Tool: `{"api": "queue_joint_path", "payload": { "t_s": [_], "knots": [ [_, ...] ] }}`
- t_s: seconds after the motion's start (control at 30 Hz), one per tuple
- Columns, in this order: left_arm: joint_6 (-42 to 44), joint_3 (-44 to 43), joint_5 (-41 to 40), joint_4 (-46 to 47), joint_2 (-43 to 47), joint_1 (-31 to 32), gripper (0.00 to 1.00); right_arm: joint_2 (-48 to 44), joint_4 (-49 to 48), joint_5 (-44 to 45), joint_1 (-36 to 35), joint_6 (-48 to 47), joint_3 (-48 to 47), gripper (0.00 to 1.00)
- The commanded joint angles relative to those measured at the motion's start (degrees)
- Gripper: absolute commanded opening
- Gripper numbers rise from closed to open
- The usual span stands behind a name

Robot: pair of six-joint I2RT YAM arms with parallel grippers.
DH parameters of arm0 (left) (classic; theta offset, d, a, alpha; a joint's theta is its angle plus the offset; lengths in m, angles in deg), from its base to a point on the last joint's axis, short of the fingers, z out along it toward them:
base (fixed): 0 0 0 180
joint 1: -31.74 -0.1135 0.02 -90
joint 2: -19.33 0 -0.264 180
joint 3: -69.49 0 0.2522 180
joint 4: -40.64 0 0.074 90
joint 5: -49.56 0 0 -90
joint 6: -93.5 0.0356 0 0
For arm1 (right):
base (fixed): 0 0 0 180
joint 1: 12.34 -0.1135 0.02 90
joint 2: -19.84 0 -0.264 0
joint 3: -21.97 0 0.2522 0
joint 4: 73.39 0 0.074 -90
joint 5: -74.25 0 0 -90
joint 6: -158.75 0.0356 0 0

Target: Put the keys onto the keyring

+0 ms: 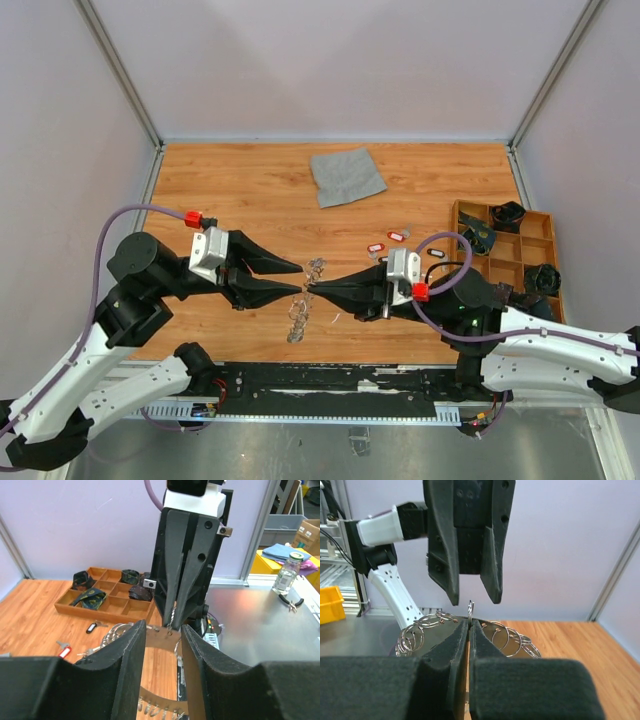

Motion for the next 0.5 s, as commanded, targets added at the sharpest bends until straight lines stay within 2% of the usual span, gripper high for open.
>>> {"api": "queue_joint_path", "payload": {
  "t_s": [0.0, 0.47],
  "knots": [
    [-1.2, 0.2, -1.4, 2.8, 0.9, 0.4, 0.39, -1.4, -11.2, -3.9, -0.2, -2.1, 1.5, 0.00],
    [-2.1, 0.7, 1.3, 4.7, 0.0, 0.4, 0.32, -0.7, -10.4, -3.8, -1.3, -6.0, 0.0, 0.00]
  ]
}}
